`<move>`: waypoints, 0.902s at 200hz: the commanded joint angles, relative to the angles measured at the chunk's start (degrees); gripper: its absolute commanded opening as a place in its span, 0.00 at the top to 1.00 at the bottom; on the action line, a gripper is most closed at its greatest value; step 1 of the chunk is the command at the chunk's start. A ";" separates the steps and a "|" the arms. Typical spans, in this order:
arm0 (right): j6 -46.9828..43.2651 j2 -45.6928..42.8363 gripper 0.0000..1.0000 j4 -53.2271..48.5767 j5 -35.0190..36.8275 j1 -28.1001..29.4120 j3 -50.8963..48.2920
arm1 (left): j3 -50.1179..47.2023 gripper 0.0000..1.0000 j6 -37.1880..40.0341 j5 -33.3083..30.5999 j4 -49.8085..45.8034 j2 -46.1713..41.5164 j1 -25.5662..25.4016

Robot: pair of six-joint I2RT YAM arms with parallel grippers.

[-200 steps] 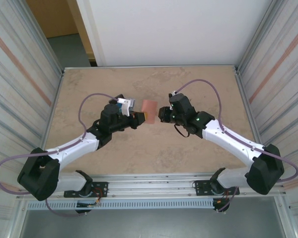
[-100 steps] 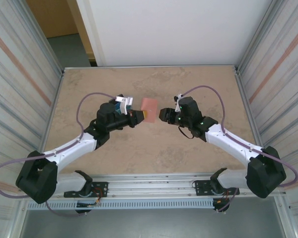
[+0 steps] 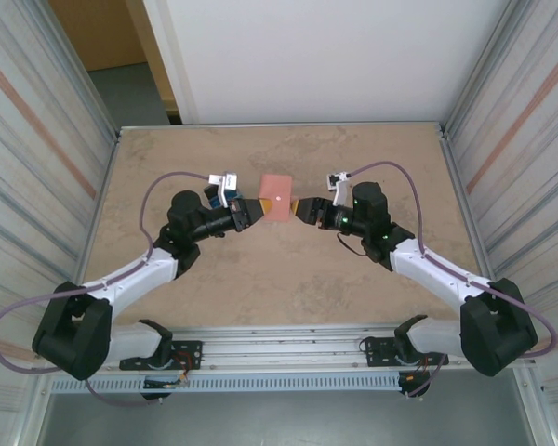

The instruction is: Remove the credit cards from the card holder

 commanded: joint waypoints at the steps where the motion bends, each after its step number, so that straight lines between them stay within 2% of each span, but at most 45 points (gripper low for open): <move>1: 1.15 -1.67 0.43 6.10 -4.58 -0.33 -0.83 | 0.83 1.00 -3.14 4.08 5.91 0.76 0.27; 75: 1.01 -2.19 0.47 8.00 -5.78 -0.66 -1.42 | 0.72 1.00 -5.36 5.29 7.35 0.46 0.31; 153: 1.84 -0.76 0.57 11.35 -7.44 -0.77 -1.03 | 0.82 1.00 -8.16 6.80 9.77 0.22 0.35; 180: 3.51 0.84 0.59 15.30 -9.76 -0.95 -1.11 | 0.81 1.00 -9.57 7.37 11.73 0.33 0.30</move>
